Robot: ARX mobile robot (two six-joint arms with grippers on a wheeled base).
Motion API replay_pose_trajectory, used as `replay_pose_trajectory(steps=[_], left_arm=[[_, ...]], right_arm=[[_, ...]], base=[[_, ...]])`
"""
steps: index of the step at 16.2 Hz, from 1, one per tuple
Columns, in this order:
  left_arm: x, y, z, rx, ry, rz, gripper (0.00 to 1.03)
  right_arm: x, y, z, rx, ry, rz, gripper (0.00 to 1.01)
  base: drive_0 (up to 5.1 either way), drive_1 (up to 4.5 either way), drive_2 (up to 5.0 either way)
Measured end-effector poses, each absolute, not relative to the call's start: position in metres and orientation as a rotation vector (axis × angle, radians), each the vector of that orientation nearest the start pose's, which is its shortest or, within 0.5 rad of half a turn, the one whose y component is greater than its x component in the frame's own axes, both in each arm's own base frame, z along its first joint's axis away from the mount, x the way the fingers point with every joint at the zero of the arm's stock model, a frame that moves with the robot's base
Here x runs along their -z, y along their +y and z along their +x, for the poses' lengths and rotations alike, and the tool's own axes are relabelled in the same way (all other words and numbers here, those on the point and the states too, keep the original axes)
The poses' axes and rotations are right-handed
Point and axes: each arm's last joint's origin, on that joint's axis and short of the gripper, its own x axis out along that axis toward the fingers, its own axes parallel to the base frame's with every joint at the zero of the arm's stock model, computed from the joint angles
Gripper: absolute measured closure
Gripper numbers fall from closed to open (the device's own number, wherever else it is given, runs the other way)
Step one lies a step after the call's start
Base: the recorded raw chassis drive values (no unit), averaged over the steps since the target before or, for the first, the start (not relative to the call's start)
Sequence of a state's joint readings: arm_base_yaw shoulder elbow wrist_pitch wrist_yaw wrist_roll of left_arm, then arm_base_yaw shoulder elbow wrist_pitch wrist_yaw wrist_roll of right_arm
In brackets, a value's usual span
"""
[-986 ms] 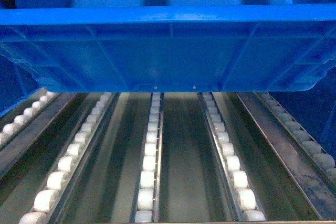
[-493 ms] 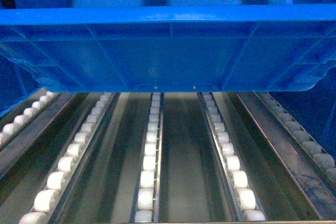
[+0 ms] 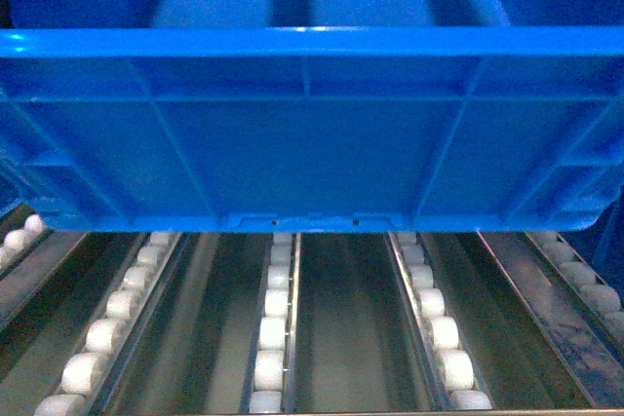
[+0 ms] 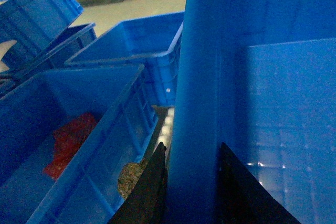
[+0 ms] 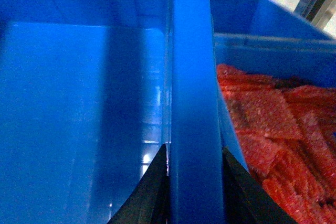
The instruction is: Place box next to blue box on left shelf
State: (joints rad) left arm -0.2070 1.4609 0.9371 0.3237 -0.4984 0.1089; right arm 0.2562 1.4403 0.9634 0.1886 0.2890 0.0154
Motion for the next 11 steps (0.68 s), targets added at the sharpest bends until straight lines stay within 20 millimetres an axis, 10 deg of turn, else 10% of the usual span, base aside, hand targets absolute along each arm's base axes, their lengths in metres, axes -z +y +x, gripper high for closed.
replay_pose_trajectory(steps=[11], left_arm=[[-0.214,-0.032,0.338,-0.33,0.546,0.278,0.84]], right_arm=[[-0.206,0.093,0.34,-0.075,0.597,-0.019,0.81]], base=[[0.0,0.0,0.0]])
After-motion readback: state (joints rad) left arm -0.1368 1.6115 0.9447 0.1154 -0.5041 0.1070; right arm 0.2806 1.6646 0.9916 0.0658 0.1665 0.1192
